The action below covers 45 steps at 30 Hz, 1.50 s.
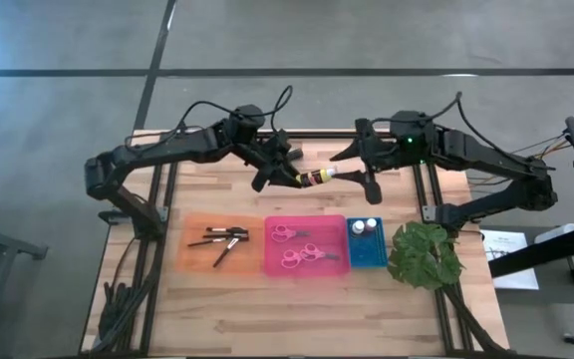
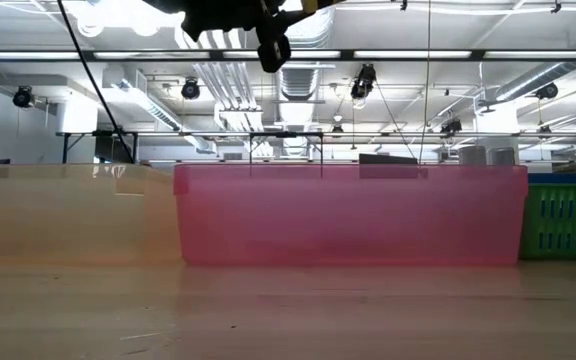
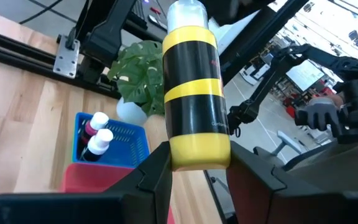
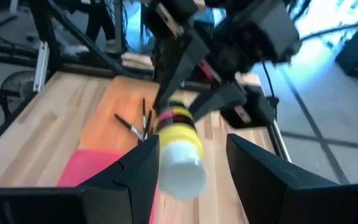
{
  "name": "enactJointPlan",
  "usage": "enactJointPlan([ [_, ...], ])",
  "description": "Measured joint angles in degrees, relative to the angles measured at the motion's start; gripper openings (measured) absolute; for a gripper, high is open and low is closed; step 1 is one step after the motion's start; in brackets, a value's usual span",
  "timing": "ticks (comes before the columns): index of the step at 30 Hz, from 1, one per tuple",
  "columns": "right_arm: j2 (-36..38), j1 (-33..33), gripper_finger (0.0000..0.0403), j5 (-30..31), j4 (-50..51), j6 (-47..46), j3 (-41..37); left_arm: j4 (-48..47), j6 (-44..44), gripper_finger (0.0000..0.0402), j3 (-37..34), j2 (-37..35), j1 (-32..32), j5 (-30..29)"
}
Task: Pick & Place Paint Supplies
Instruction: Put the yellow paint bottle into the blue bin
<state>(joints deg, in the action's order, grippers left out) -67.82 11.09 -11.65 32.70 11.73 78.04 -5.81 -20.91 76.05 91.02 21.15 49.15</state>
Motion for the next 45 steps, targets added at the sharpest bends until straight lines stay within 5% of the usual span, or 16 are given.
enactJointPlan([
  [45, -0.9, -0.1, 0.0182, 0.7, 1.3, -1.2, 1.0, 4.6, -1.9, 0.0127, -0.4, -0.2, -0.3, -0.7],
])
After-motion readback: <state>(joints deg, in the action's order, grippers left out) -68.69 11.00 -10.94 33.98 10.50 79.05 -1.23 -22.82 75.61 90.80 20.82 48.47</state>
